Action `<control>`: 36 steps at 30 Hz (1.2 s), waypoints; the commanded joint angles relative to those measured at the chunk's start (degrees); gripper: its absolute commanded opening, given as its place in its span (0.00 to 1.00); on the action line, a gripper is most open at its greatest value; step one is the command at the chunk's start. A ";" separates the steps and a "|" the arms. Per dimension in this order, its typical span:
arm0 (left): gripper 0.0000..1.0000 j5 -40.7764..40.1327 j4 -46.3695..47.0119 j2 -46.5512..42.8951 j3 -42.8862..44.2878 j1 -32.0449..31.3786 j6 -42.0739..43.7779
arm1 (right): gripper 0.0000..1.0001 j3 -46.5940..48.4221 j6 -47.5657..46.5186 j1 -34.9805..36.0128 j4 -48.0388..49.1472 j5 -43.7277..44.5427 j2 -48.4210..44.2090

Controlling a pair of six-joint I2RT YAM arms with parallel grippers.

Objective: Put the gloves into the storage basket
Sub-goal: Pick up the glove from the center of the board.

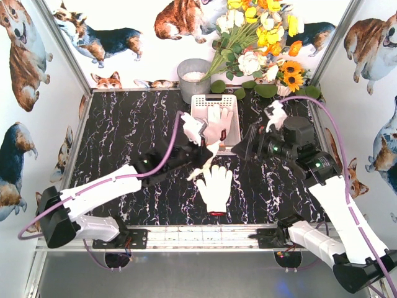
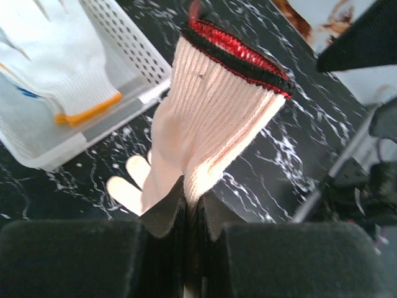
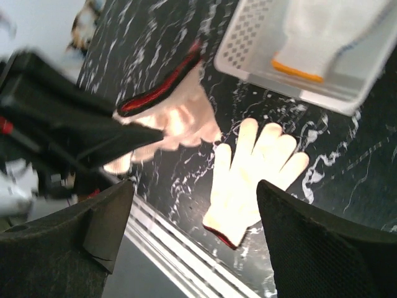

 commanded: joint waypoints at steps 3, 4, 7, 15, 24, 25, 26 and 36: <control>0.00 22.28 -3.68 -3.34 -0.83 4.67 -0.42 | 0.85 -1.03 -24.82 0.04 6.45 -19.18 -1.80; 0.00 23.95 -4.99 -3.19 -0.12 4.72 0.40 | 0.85 -1.74 -26.08 0.10 7.44 -19.69 -2.12; 0.00 28.83 -8.27 -2.31 1.52 4.73 1.85 | 0.89 -2.65 -29.93 0.48 9.57 -21.84 -2.60; 0.00 35.58 -7.43 -1.47 1.35 4.65 1.17 | 0.90 -0.55 -40.98 5.54 5.43 -25.98 -0.83; 0.00 37.75 -5.57 -2.35 0.11 4.65 -0.26 | 0.61 -1.00 -39.94 7.40 3.07 -26.27 2.22; 0.00 37.55 -5.63 -2.44 -0.05 4.65 -0.31 | 0.51 -1.19 -38.13 7.42 4.02 -25.06 2.52; 0.00 36.97 -5.70 -2.61 -0.29 4.68 -0.35 | 0.36 -1.30 -36.74 7.42 4.79 -25.01 2.80; 0.90 6.47 -14.78 -8.79 -2.50 8.90 -1.65 | 0.00 -0.23 -34.76 7.55 5.72 -5.77 2.35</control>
